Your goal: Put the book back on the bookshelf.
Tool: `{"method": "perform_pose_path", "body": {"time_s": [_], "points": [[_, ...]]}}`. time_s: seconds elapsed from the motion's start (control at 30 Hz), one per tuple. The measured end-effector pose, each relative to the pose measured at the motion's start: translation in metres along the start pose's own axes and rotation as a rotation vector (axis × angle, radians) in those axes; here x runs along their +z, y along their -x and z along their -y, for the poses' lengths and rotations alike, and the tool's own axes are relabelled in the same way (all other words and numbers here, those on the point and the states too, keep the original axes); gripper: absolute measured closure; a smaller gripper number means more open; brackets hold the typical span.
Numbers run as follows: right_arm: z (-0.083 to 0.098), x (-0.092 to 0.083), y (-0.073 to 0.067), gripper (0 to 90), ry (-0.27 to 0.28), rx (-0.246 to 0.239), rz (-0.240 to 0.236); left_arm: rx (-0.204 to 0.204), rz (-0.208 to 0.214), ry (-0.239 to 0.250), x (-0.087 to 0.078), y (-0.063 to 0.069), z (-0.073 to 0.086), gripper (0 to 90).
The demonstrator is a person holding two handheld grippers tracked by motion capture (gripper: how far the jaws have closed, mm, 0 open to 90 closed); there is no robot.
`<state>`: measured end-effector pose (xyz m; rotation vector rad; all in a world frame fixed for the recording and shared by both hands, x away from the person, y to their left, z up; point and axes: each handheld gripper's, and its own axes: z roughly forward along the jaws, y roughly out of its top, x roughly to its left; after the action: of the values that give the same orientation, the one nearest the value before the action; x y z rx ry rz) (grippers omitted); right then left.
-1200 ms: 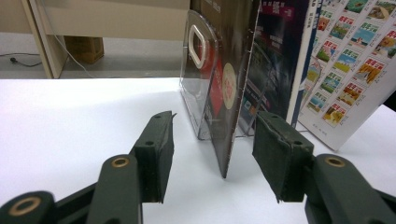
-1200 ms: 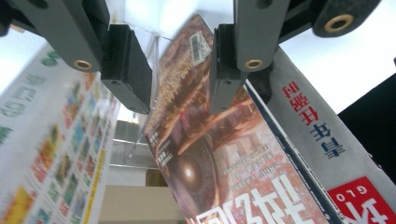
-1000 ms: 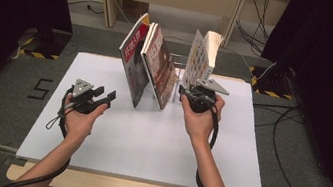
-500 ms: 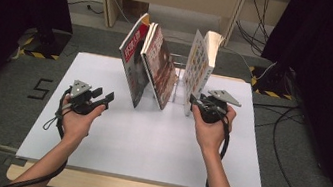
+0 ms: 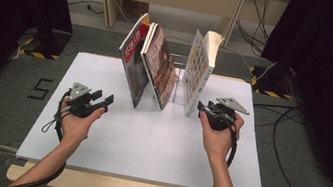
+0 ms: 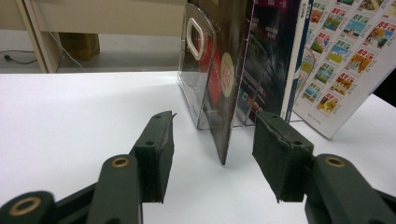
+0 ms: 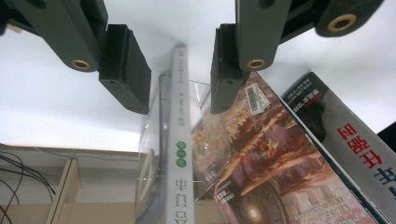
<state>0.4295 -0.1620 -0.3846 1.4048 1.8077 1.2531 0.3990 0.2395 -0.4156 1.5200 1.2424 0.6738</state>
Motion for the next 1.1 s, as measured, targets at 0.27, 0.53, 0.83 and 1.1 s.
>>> {"method": "perform_pose_path", "body": {"time_s": [0.27, 0.53, 0.83, 1.1], "points": [[0.011, -0.009, 0.008, 58.3, -0.008, 0.005, 0.017, -0.002, -0.003, -0.005, -0.008, -0.005, 0.005, 47.7], [0.021, -0.021, 0.018, 58.0, -0.016, 0.020, 0.035, -0.005, -0.004, -0.018, -0.020, -0.012, 0.012, 47.6], [0.033, -0.032, 0.030, 57.6, -0.025, 0.034, 0.062, -0.008, -0.012, -0.033, -0.031, -0.022, 0.023, 47.5], [0.049, -0.042, 0.043, 56.9, -0.045, 0.049, 0.094, -0.024, -0.030, -0.052, -0.045, -0.036, 0.039, 47.3]]}}
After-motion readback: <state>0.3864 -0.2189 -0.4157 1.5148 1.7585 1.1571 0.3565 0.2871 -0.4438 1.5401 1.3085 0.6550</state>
